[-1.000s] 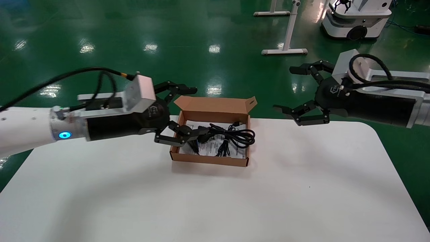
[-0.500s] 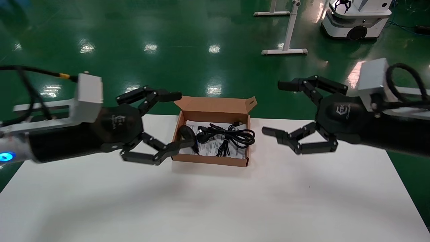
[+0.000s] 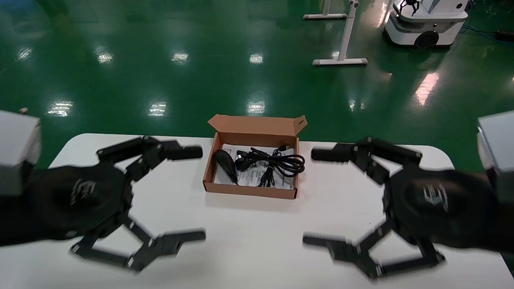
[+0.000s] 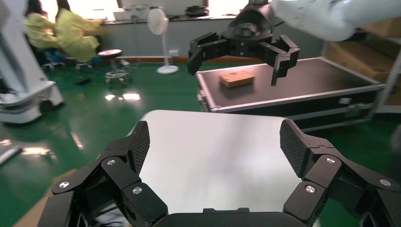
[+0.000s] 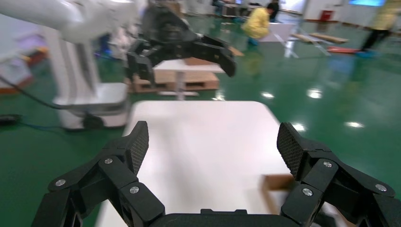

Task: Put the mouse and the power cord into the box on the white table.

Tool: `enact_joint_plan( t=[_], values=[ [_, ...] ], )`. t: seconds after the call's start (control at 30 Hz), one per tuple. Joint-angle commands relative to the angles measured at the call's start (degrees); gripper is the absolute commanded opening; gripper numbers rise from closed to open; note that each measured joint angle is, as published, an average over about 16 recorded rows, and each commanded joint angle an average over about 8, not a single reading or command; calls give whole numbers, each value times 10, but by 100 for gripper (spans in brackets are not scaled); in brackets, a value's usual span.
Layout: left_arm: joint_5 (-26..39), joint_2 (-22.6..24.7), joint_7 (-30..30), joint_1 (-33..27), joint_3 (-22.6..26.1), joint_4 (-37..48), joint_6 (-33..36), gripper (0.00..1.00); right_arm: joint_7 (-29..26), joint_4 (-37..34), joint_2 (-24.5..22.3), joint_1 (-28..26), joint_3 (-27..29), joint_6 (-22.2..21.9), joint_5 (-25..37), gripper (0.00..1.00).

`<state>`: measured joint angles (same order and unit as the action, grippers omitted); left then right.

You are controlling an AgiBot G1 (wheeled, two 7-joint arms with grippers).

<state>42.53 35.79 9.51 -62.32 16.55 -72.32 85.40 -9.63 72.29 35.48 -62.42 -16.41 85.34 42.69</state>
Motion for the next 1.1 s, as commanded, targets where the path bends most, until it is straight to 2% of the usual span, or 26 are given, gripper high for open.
enact_joint_plan(
  t=[0.03,0.17,1.1],
  values=[
    [-12,-13,16,13,-9,-22,6,100,-15,21,-8,14,6,6,-14,100],
    [-21,-21,24,21,-15,-35,10,100,-21,35,-12,24,11,10,-24,100],
    [-8,-8,13,9,-6,-14,3,100,-11,14,-5,9,4,4,-9,100]
  ],
)
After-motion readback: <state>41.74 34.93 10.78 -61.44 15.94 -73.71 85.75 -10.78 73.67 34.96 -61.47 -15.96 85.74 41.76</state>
